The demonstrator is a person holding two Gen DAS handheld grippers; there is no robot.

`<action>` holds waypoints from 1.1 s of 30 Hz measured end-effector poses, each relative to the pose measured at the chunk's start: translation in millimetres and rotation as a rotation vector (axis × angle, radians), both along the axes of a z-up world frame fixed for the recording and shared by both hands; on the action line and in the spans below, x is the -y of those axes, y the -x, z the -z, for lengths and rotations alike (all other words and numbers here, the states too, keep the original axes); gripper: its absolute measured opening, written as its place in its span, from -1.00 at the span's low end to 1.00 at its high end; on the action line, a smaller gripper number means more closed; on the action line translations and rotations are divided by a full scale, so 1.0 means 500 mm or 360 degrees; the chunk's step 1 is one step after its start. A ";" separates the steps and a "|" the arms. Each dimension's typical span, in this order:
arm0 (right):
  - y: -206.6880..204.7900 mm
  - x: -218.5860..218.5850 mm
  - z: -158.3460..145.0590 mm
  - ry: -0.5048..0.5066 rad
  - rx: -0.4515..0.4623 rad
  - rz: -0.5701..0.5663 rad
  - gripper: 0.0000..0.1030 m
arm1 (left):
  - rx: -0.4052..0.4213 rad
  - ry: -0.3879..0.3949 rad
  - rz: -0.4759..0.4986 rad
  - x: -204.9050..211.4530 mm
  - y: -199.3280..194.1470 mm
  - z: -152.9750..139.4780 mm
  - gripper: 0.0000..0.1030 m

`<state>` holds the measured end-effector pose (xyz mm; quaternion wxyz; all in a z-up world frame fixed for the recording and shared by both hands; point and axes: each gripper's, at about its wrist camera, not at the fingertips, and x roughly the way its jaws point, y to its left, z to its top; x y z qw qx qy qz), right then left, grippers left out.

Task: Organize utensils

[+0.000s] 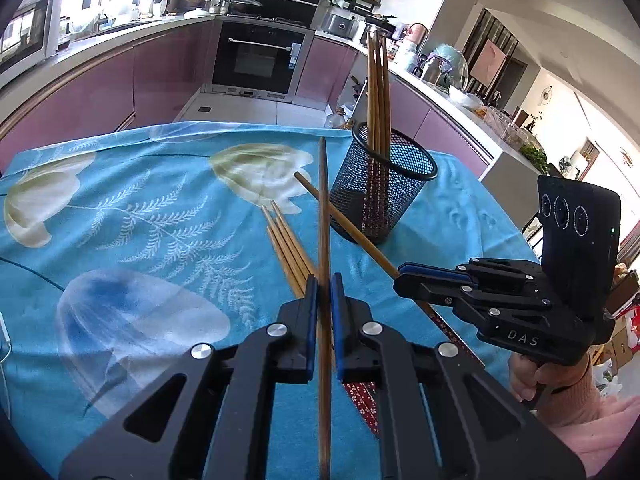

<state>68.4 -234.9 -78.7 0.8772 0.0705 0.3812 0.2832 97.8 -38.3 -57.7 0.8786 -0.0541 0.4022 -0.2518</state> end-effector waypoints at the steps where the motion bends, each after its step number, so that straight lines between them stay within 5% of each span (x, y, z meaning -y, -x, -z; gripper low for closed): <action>1: 0.000 0.003 -0.003 -0.0011 0.0008 0.0003 -0.89 | 0.0006 0.0007 0.0004 0.000 0.000 -0.005 -0.86; 14: -0.005 0.005 0.013 -0.0044 -0.0032 -0.0049 -0.89 | 0.0050 0.0066 0.0021 -0.005 0.005 -0.042 -0.86; 33: -0.038 -0.046 0.078 0.0201 -0.0161 -0.0087 -0.84 | 0.0000 0.0071 -0.0006 -0.016 -0.004 -0.021 -0.86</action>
